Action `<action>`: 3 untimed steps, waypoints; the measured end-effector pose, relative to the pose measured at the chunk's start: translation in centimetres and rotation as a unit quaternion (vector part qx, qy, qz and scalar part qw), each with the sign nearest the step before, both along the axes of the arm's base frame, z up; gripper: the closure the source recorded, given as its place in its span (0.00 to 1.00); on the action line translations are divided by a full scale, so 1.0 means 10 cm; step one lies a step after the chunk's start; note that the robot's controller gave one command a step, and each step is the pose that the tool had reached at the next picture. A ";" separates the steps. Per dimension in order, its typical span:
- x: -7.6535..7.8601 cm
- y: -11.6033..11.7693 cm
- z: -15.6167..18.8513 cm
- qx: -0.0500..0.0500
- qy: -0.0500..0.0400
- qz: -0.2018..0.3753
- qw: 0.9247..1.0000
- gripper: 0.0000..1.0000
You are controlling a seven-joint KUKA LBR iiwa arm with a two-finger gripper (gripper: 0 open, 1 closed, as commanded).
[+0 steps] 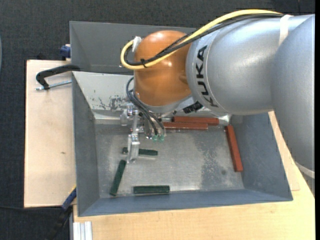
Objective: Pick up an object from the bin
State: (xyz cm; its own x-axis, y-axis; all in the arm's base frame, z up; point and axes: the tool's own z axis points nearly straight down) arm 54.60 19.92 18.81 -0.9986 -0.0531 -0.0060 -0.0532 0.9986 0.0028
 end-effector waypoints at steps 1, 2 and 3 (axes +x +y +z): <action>-0.01 -0.24 -0.23 -0.002 0.006 -0.048 0.999 0.00; -0.03 -0.38 -0.51 0.000 0.002 -0.086 0.996 0.00; 0.31 -1.02 -1.14 0.001 0.002 -0.128 0.992 1.00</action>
Offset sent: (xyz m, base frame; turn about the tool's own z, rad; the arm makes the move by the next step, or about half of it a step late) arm -0.0087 -0.0513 -0.0889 0.0179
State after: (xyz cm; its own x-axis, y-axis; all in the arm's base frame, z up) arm 57.68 9.70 7.38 -0.9792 0.2027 -0.0016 0.2027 0.9792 0.0044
